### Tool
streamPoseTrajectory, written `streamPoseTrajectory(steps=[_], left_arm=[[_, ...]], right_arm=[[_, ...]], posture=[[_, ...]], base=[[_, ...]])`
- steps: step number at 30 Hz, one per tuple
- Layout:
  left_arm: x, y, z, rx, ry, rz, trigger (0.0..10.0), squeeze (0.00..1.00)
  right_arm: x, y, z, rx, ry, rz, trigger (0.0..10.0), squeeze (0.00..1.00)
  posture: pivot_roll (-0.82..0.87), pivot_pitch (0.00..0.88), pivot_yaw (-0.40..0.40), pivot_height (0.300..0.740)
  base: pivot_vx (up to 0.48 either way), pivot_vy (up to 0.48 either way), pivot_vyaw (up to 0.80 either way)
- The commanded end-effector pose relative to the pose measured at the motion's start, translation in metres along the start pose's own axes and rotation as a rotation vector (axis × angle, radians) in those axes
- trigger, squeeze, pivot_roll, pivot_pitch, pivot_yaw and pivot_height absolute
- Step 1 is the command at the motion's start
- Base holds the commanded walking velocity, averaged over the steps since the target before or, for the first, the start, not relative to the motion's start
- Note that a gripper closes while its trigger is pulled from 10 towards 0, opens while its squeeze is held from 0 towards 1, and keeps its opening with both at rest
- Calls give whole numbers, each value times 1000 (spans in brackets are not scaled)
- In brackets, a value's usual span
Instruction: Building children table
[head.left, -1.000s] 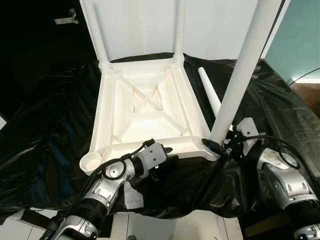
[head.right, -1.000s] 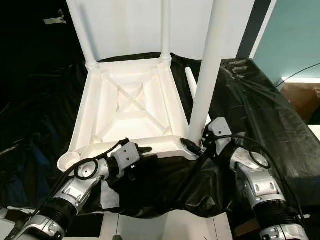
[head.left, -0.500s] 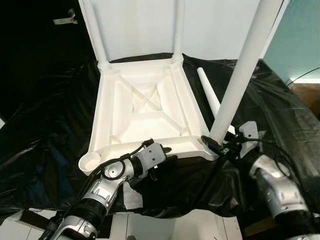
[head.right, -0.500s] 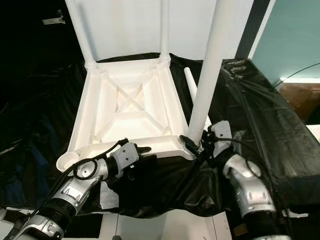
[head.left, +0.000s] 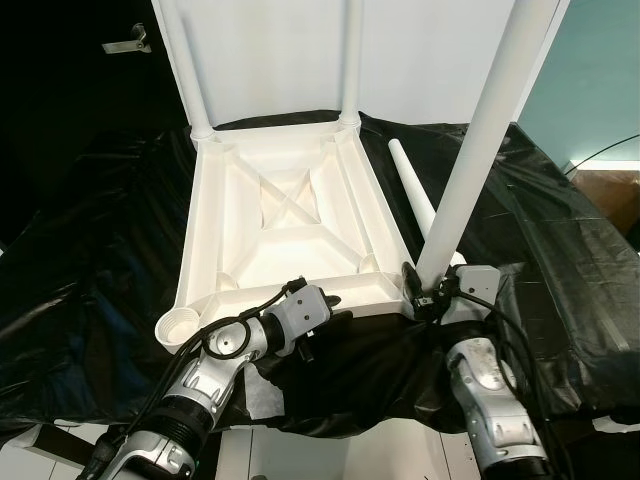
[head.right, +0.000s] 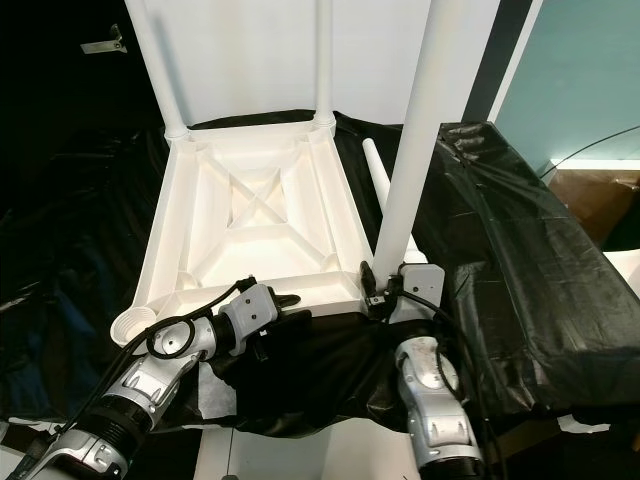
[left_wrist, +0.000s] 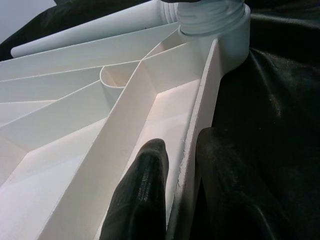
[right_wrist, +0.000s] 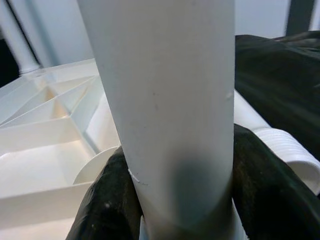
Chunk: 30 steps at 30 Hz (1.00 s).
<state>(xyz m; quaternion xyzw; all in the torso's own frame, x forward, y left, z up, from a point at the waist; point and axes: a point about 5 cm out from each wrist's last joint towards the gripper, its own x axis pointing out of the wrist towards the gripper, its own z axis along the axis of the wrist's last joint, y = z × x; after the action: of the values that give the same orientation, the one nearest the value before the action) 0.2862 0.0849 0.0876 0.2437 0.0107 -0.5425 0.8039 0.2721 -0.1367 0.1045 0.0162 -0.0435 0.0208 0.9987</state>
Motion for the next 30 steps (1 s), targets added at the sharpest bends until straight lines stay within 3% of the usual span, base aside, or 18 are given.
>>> streamPoseTrajectory(steps=[1, 4, 5, 6, 9, 10, 11, 12, 18, 19, 24, 27, 30], left_arm=[[-1, -18, -16, -23, 72, -106, 10000, 0], [-1, -18, -16, -26, 71, -103, 10000, 0], [-1, -18, -16, -27, 72, -102, 10000, 0], [-1, -19, -16, -29, 73, -102, 10000, 0], [-1, -20, -17, -30, 73, -102, 10000, 0], [-1, -20, -17, -31, 73, -102, 10000, 0], [-1, -20, -17, -31, 73, -102, 10000, 0], [-1, -20, -17, -31, 73, -100, 10000, 0], [0, -19, -16, -33, 72, -99, 10000, 0], [1, -19, -16, -33, 71, -100, 10000, 0], [2, -19, -16, -33, 69, -102, 10000, 0], [3, -19, -15, -31, 67, -104, 10000, 0], [3, -18, -15, -28, 68, -107, 10000, 0]], right_arm=[[-6, -17, -23, 33, 116, -134, 0, 0], [-5, -14, -23, 20, 113, -139, 0, 0], [-5, -11, -22, -6, 104, -115, 4000, 0], [-4, -8, -20, -36, 95, -90, 10000, 0], [-4, -6, -19, -54, 89, -73, 10000, 0], [-3, -5, -17, -70, 81, -51, 10000, 522], [-3, -5, -17, -70, 81, -51, 10000, 522], [-2, -4, -16, -66, 80, -37, 10000, 1000], [3, -6, -10, -31, 82, 46, 10000, 1000], [5, -13, -6, -49, 68, 75, 10000, 0], [8, -30, 9, -123, 22, 202, 10000, 0], [8, -37, 20, -201, 30, 449, 10000, 0], [6, -38, 24, -241, 50, 567, 10000, 0]], posture=[[16, 11, -4, 740], [16, 10, -4, 740], [15, 11, -4, 740], [13, 12, -6, 740], [12, 12, -6, 740], [10, 12, -7, 740], [10, 12, -7, 740], [7, 13, -8, 740], [-6, 14, -6, 740], [-13, 14, -6, 740], [-21, 13, -3, 740], [-24, 13, 0, 740], [-27, 12, 1, 740]], base=[[0, 0, 0], [0, 0, 0], [0, 0, 0], [0, 0, 0], [0, 0, 0], [0, 0, 0], [0, 0, 0], [0, 0, 0], [0, 0, 0], [0, 0, 0], [0, 0, 0], [0, 0, 0], [0, 0, 0]])
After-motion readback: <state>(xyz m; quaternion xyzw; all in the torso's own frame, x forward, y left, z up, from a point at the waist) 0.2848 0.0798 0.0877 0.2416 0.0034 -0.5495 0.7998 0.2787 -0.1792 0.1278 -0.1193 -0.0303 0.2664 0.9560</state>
